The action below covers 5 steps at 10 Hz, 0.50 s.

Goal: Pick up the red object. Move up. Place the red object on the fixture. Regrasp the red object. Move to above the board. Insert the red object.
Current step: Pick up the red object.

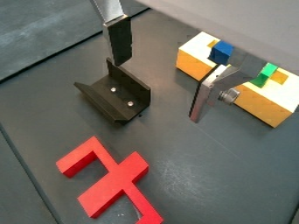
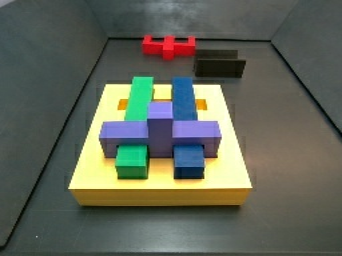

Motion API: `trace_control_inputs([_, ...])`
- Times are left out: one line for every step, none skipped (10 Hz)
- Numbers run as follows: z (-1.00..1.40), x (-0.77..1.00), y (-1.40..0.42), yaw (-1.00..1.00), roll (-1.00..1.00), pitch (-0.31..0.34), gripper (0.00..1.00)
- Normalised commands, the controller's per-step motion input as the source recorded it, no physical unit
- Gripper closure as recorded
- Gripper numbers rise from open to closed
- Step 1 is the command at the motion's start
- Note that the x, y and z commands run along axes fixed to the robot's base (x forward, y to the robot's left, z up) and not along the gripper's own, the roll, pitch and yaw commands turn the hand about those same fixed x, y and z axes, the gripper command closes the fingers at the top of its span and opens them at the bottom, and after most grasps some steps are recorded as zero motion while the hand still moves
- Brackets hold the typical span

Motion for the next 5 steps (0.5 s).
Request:
trace_control_inputs([0.00,0.00,0.03,0.00,-0.01,0.000,0.00])
trace_control_inputs([0.00,0.07,0.25,0.00,-0.13,0.000,0.00])
trace_control_inputs([-0.01,0.11,0.28,-0.24,-0.15,0.000,0.00])
trace_control_inputs([-0.07,0.08,0.36,-0.26,-0.16,0.000,0.00])
trace_control_inputs([-0.56,0.23,0.13,-0.21,-0.18,-0.090,0.00])
